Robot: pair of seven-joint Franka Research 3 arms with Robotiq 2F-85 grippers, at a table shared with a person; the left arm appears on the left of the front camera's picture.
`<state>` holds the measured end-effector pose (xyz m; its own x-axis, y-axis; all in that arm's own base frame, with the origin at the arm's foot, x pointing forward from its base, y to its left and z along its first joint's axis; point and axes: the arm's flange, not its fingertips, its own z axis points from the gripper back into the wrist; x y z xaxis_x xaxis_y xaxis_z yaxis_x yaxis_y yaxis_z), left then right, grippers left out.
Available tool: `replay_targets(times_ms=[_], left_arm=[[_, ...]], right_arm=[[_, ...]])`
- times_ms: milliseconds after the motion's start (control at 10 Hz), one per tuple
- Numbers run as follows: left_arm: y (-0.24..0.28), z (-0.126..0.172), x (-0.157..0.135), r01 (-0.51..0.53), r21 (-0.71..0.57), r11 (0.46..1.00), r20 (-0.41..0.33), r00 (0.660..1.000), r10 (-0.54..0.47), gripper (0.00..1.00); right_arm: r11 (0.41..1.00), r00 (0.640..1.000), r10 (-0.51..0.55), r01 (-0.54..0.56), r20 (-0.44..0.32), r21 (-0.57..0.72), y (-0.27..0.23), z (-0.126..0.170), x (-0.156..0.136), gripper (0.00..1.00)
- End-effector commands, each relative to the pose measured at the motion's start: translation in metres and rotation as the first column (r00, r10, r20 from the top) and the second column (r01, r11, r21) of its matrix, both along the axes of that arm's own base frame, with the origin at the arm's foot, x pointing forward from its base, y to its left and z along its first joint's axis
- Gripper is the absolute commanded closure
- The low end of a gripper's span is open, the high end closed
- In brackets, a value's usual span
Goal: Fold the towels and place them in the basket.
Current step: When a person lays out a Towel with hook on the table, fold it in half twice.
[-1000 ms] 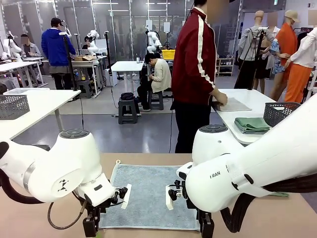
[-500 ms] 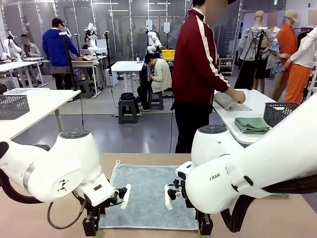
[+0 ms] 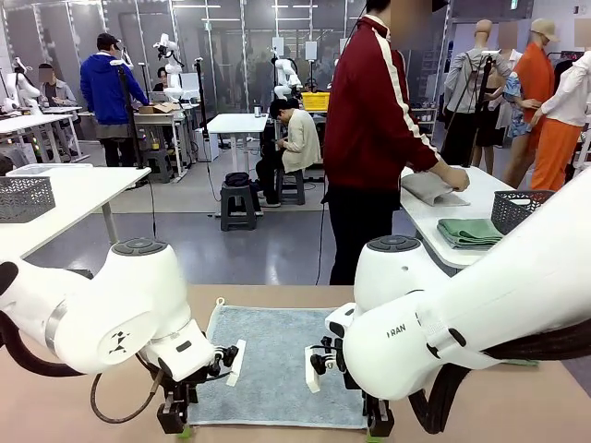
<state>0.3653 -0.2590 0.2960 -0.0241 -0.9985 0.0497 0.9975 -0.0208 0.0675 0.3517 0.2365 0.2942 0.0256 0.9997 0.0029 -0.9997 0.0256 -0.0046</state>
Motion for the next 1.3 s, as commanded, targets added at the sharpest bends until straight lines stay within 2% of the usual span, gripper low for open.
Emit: replay_targets(times_ms=[0,100,200,300,400,500,600,700,800,1000,1200], left_arm=[[-0.002,-0.006,0.007,0.019,0.005,1.000,0.023,1.000,-0.019,0.52],[-0.001,-0.006,0.008,0.016,0.008,1.000,0.023,1.000,-0.016,0.71],[-0.003,-0.007,0.009,0.014,0.012,1.000,0.023,1.000,-0.014,0.72],[-0.003,-0.008,0.009,0.015,0.014,1.000,0.021,1.000,-0.015,0.91],[-0.004,-0.008,0.009,0.016,0.018,1.000,0.019,1.000,-0.016,0.92],[-0.004,-0.007,0.009,0.017,0.019,1.000,0.016,1.000,-0.018,1.00],[-0.004,-0.006,0.009,0.019,0.018,1.000,0.013,1.000,-0.020,1.00],[-0.004,-0.004,0.009,0.029,0.014,0.999,0.004,1.000,-0.029,1.00],[-0.004,-0.003,0.009,0.034,0.011,0.999,0.001,0.999,-0.034,1.00],[-0.004,0.000,0.008,0.039,0.004,0.999,-0.001,0.999,-0.039,1.00],[-0.008,0.016,0.003,0.032,-0.008,0.999,0.007,0.999,-0.032,1.00]], right_arm=[[1.000,1.000,0.000,0.000,0.023,-0.010,0.003,-0.003,0.005,0.71],[1.000,1.000,-0.001,0.001,0.026,-0.012,0.003,-0.003,0.005,0.71],[1.000,1.000,-0.002,0.002,0.027,-0.012,0.003,-0.003,0.005,0.91],[1.000,1.000,-0.002,0.002,0.027,-0.012,0.003,-0.003,0.004,0.77],[1.000,1.000,-0.001,0.001,0.027,-0.011,0.003,-0.003,0.004,1.00],[1.000,1.000,-0.001,0.001,0.026,-0.009,0.003,-0.003,0.004,0.96],[1.000,1.000,-0.003,0.003,0.023,-0.006,0.003,-0.002,0.004,1.00],[1.000,1.000,-0.006,0.006,0.016,-0.004,0.003,-0.002,0.004,0.97],[1.000,1.000,-0.010,0.010,0.014,-0.003,0.003,-0.001,0.004,1.00],[1.000,1.000,-0.010,0.010,0.009,-0.002,0.005,0.002,0.004,1.00],[1.000,1.000,-0.003,0.003,0.018,-0.003,0.013,0.018,0.004,1.00]])
